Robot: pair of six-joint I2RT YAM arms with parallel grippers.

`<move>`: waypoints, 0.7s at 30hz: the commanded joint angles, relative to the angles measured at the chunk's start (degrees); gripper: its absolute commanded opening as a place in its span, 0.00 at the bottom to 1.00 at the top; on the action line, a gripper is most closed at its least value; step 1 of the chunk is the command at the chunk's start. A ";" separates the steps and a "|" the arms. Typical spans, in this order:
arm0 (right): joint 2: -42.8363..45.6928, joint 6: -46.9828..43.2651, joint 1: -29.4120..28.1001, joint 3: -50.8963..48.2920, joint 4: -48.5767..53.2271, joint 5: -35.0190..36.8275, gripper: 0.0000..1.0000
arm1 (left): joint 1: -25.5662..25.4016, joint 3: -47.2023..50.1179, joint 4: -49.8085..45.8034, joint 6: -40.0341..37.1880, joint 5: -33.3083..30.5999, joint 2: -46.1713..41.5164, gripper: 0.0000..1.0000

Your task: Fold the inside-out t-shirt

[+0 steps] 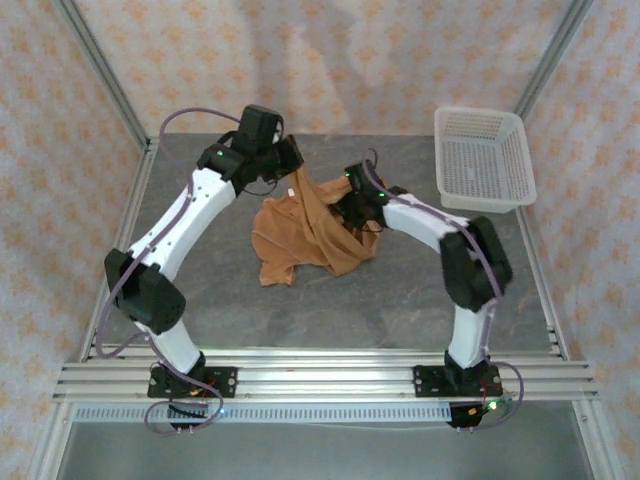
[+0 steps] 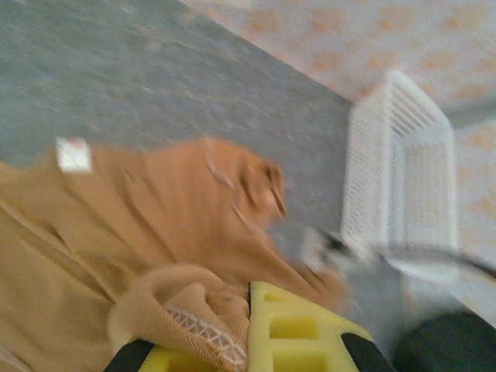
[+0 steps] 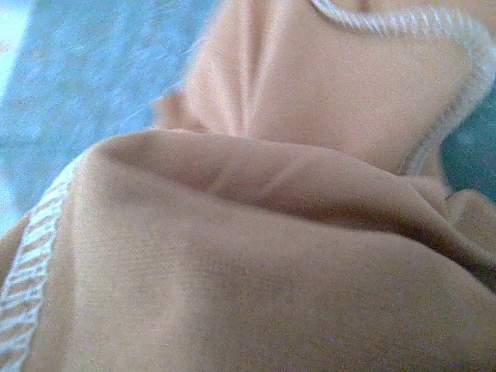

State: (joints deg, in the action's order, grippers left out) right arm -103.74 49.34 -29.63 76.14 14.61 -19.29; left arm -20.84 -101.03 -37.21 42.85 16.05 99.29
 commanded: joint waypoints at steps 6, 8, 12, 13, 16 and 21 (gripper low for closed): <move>26.58 -6.96 5.28 -3.80 7.37 -10.32 0.00 | 8.66 2.20 -2.38 -7.40 -0.50 9.76 0.00; 29.17 -5.19 7.52 -1.43 7.46 -14.59 0.00 | 9.66 4.44 -1.74 -7.82 -1.61 9.79 0.00; 32.22 -2.12 11.26 2.47 7.71 -22.04 0.00 | 11.32 8.27 -0.76 -8.43 -2.76 12.43 0.00; 33.22 -1.68 12.08 2.92 7.63 -22.64 0.00 | 11.48 9.09 -0.83 -8.68 -3.31 12.70 0.00; 35.28 -0.48 14.70 4.37 7.27 -22.05 0.00 | 11.60 10.75 -1.20 -9.27 -4.50 13.04 0.00; 33.04 2.95 14.96 1.01 4.02 -13.79 0.00 | 10.90 13.10 0.88 -8.02 0.24 7.10 0.02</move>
State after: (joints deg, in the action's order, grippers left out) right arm -72.10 48.77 -15.64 76.79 23.99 -36.60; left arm -11.51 -89.86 -36.45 35.90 19.22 109.97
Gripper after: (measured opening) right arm 0.056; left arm 0.067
